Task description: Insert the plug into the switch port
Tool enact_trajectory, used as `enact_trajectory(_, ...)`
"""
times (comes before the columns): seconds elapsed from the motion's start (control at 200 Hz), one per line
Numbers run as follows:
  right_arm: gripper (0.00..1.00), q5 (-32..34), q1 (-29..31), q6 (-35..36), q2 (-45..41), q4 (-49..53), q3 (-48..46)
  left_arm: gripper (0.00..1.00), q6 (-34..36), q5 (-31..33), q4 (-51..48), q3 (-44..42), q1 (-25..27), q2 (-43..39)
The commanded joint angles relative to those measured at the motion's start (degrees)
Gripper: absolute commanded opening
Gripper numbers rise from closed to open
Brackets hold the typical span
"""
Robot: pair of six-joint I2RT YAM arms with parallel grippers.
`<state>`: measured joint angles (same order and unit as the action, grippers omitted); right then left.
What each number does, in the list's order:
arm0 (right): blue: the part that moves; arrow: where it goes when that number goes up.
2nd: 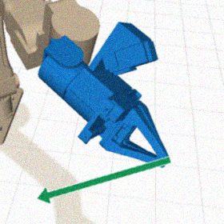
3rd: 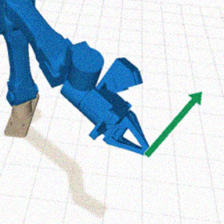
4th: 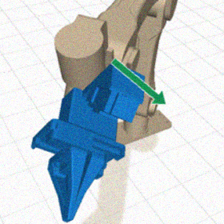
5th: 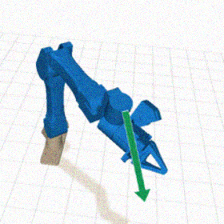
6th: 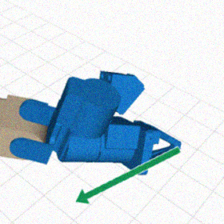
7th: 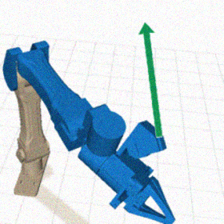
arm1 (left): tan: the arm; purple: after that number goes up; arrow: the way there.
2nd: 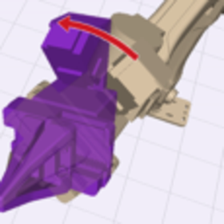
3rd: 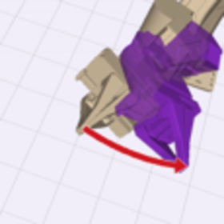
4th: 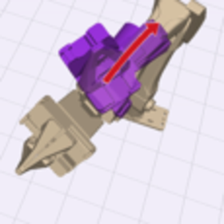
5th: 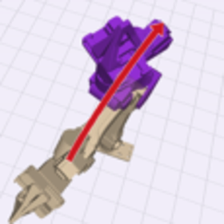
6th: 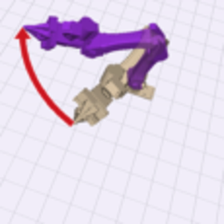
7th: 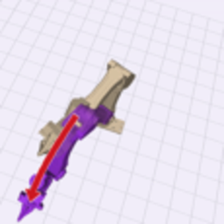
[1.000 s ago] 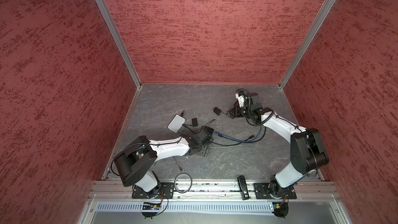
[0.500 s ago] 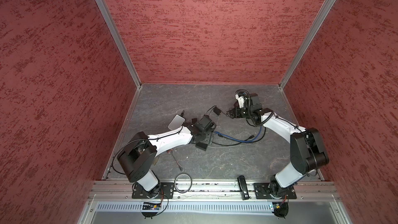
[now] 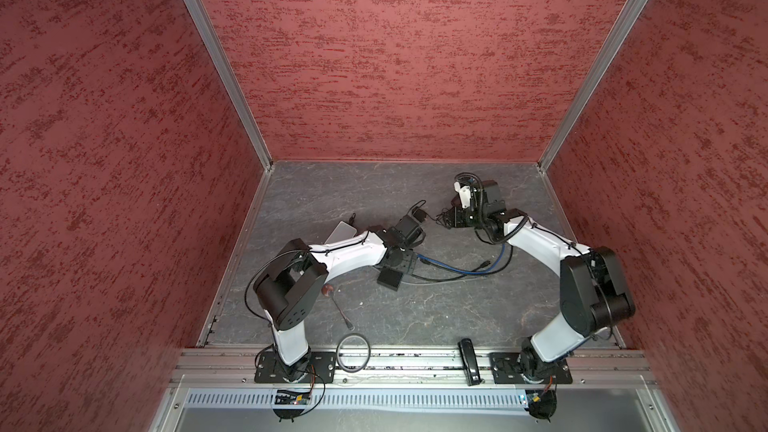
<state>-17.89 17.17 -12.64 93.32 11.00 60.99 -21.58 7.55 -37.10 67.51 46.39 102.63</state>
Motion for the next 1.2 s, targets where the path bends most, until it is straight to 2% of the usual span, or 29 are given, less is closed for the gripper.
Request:
enact_trajectory(0.0, 0.03, -0.6, 0.4, -0.7, -1.7, -1.2, -0.6, 0.84, 1.0, 0.6, -2.1, 1.2, -0.1, 1.8)
enact_trajectory(0.21, 0.03, -1.4, 0.4, -1.0, -1.6, -1.3, -0.4, 0.75, 0.9, 0.6, -0.3, -0.1, 0.1, 2.8)
enact_trajectory(0.351, 0.04, -1.6, 0.4, -1.1, -1.8, -1.0, -0.6, 0.61, 1.4, 0.8, 1.5, -1.2, 0.1, 2.8)
enact_trajectory(0.481, 0.04, -2.0, 0.6, -1.0, -2.3, -0.8, -0.8, 0.51, 1.8, 1.4, 3.3, -2.4, 0.3, 0.9)
enact_trajectory(0.626, 0.04, -3.2, 0.5, -0.9, -3.1, -0.6, -1.0, 0.46, 3.6, 2.9, 6.6, -4.9, 1.1, -3.4)
enact_trajectory(0.786, 0.04, -7.4, 0.6, -1.4, -4.4, -2.1, -2.1, 0.43, 7.1, 4.4, 16.7, -11.6, 2.7, -10.2)
enact_trajectory(1.007, 0.04, -12.3, 0.6, -3.0, -6.2, -3.4, -3.6, 0.42, 11.9, 5.0, 31.7, -22.2, 3.7, -20.0)
enact_trajectory(1.102, 0.03, -15.3, 0.6, -4.1, -7.5, -4.6, -4.8, 0.42, 15.7, 4.5, 37.2, -25.6, 4.1, -22.6)
enact_trajectory(1.192, 0.04, -18.3, 0.6, -5.4, -9.1, -6.7, -6.3, 0.42, 21.8, 4.7, 46.8, -30.8, 5.6, -24.7)
